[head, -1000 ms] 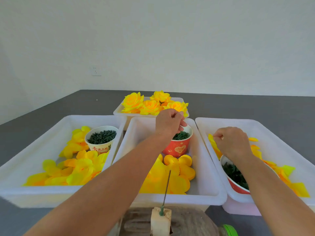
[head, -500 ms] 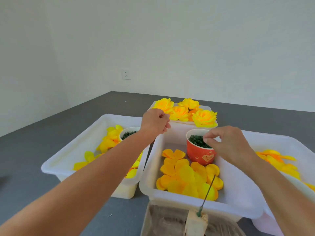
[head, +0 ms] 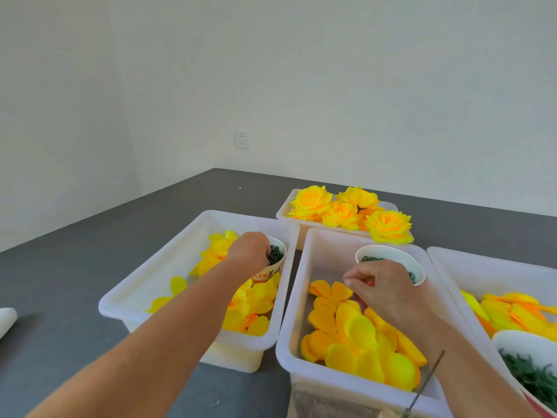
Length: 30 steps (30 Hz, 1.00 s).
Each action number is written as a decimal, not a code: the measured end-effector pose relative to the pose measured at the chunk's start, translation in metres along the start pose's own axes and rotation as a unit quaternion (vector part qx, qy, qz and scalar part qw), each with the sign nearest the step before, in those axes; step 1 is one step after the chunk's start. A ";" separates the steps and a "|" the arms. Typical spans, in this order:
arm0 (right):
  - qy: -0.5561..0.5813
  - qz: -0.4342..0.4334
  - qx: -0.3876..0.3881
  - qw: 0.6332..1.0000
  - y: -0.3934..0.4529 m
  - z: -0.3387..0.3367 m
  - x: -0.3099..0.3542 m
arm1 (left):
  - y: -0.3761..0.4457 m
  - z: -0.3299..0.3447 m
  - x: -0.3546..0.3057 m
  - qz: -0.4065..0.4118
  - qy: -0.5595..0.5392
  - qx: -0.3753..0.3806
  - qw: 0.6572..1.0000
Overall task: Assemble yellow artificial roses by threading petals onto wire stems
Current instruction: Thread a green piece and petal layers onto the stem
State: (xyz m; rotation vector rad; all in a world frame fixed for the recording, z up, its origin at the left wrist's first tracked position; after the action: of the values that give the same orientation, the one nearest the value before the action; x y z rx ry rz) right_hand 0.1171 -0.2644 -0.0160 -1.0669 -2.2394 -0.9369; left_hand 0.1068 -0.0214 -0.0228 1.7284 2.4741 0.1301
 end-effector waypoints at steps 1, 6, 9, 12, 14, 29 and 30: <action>0.000 0.004 -0.003 1.000 0.000 0.000 -0.002 | 0.001 0.001 -0.001 0.002 0.004 0.000 1.000; -0.011 0.001 0.003 1.000 -0.003 0.001 -0.007 | 0.002 0.006 -0.002 0.006 0.013 -0.009 1.000; -0.018 0.002 0.010 1.000 -0.004 0.003 -0.009 | 0.002 0.010 -0.001 -0.008 0.013 -0.019 1.000; -0.016 0.006 0.007 1.000 -0.005 0.002 -0.011 | 0.001 0.007 0.000 -0.041 -0.009 -0.051 0.998; -0.015 0.008 0.006 1.000 -0.006 0.002 -0.012 | -0.002 0.001 0.002 -0.060 -0.042 -0.100 0.992; 0.198 0.038 -0.096 0.975 -0.009 -0.027 0.012 | -0.070 -0.059 -0.024 0.033 -0.673 -0.032 0.738; 0.230 0.027 -0.099 0.968 -0.012 -0.032 0.019 | -0.077 -0.064 -0.030 0.059 -0.660 -0.030 0.749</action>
State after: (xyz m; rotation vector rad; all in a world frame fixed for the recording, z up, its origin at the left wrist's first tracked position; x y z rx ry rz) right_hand 0.1006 -0.2850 0.0132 -0.8754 -1.7576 -1.2578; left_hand 0.0364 -0.0761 0.0313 1.1654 1.2453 -0.7337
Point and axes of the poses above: each hand's wrist, its own y-axis towards the middle knuckle, its own z-axis out of the palm, x = y × z, the point moved 2 cm from there along y, towards the middle knuckle, and after that the axes turned 9 degrees about y, right-handed, at the moved point
